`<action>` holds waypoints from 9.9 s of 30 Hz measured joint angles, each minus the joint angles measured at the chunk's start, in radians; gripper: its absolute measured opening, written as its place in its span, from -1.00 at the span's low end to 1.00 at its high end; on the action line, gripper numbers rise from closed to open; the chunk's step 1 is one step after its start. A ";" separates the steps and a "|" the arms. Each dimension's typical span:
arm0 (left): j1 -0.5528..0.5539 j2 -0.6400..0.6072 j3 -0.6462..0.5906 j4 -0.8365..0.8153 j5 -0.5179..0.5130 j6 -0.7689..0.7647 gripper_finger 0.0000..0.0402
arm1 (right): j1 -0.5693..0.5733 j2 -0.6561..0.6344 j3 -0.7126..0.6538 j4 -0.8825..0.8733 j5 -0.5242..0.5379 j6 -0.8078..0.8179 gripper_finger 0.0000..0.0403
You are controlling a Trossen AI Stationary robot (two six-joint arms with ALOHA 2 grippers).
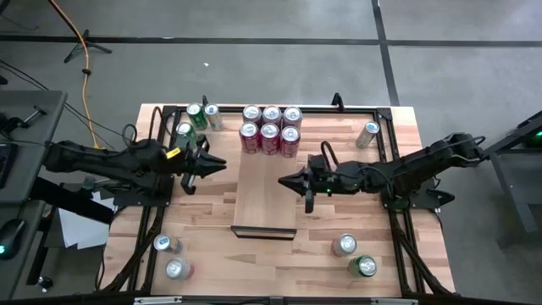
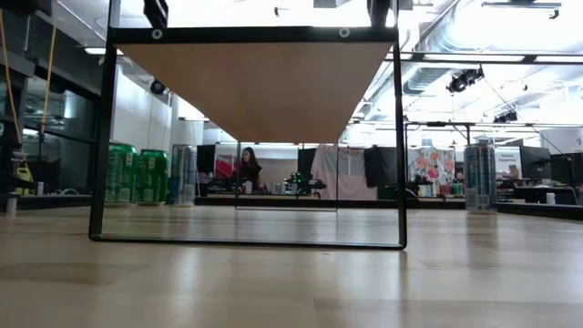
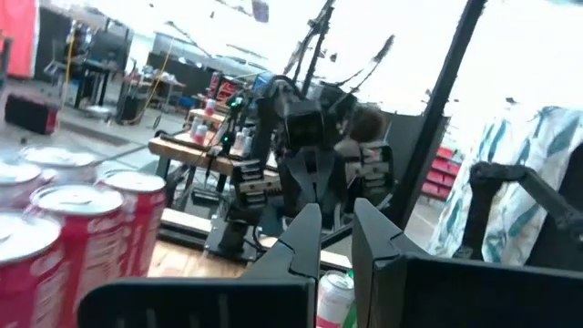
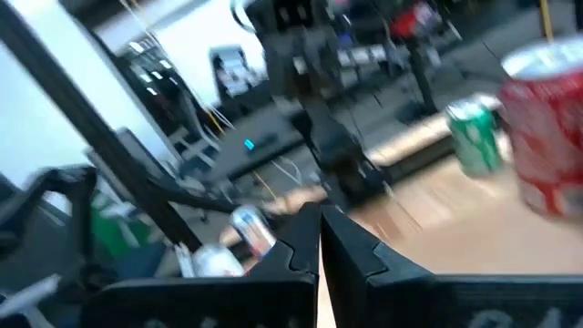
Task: Place canned beverage on shelf
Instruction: Put the bottom left green soda can on the shelf
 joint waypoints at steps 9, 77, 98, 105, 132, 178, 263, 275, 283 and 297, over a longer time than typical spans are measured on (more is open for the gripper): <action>-0.081 0.015 0.013 -0.005 -0.045 0.088 -1.00 | 0.007 0.000 0.000 0.086 0.001 -0.035 -1.00; -0.081 0.015 0.013 -0.006 -0.166 0.262 -0.98 | -0.096 0.000 0.000 0.108 -0.318 -0.454 -1.00; -0.081 0.015 0.013 -0.004 -0.166 0.219 -0.98 | -0.096 0.000 0.000 0.108 -0.317 -0.453 -1.00; -0.079 0.013 0.020 -0.027 -0.410 0.160 -0.90 | -0.096 0.000 0.000 0.108 -0.317 -0.453 -1.00; 0.720 0.200 0.451 -1.419 -0.549 -0.310 0.60 | -0.096 0.000 0.000 0.044 -0.317 -0.460 -1.00; 0.930 0.253 0.275 -1.252 -0.343 -0.400 0.60 | -0.107 0.000 0.000 -0.029 -0.318 -0.453 -1.00; 0.431 -0.065 0.465 -1.366 0.210 -0.183 0.03 | -0.146 0.000 0.000 -0.028 -0.318 -0.331 -1.00; 0.139 0.095 0.719 -1.343 0.072 -0.016 0.03 | -0.146 0.000 0.000 -0.028 -0.318 -0.394 -1.00; 0.013 0.386 0.861 -1.347 0.019 0.121 0.03 | -0.146 0.000 0.000 -0.020 -0.395 -0.394 -1.00; -0.125 0.694 1.017 -1.430 -0.284 0.203 0.03 | -0.109 -0.087 0.001 0.053 -0.386 -0.420 -1.00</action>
